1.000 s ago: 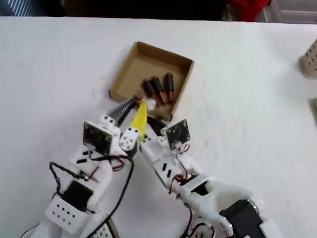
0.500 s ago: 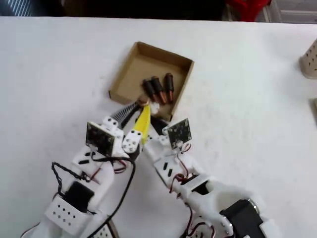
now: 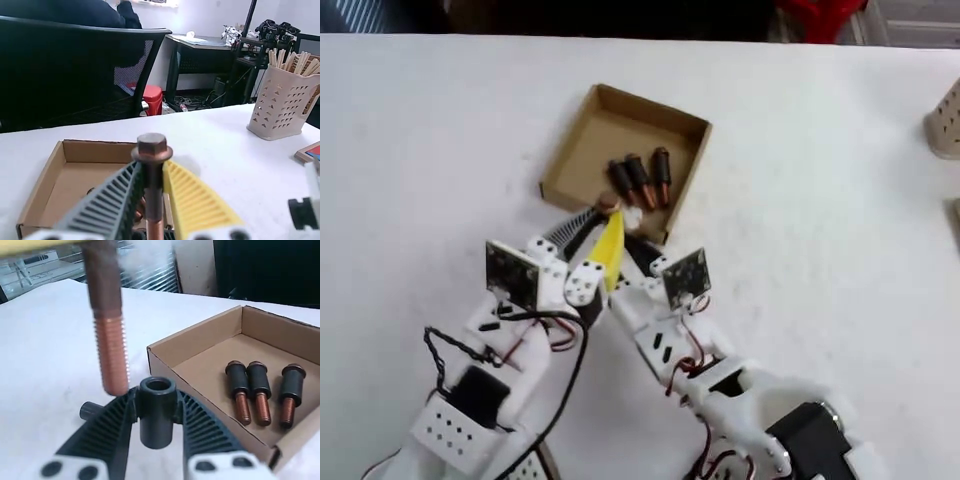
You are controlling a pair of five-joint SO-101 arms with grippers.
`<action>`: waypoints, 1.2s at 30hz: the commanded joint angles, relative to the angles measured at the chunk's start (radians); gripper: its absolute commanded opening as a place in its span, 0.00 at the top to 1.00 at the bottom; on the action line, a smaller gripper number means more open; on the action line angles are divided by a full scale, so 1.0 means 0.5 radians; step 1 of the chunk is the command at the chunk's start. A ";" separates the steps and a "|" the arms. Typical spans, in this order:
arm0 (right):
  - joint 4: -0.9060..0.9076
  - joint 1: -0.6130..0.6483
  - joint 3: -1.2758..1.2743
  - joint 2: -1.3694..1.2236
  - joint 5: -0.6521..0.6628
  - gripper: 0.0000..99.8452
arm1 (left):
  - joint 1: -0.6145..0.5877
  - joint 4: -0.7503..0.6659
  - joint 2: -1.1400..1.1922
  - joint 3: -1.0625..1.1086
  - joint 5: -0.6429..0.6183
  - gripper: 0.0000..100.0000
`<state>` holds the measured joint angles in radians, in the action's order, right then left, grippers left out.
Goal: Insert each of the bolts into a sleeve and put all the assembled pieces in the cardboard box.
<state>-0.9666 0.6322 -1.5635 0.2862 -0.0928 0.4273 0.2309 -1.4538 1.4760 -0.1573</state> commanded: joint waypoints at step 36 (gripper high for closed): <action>-0.238 -0.011 -0.141 0.008 0.058 0.98 | -0.044 -0.516 0.848 -0.273 -0.034 0.98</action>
<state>-1.0587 0.6322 -1.6448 0.2862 -0.0729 0.3966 -0.0222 -0.9950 1.3855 -0.1373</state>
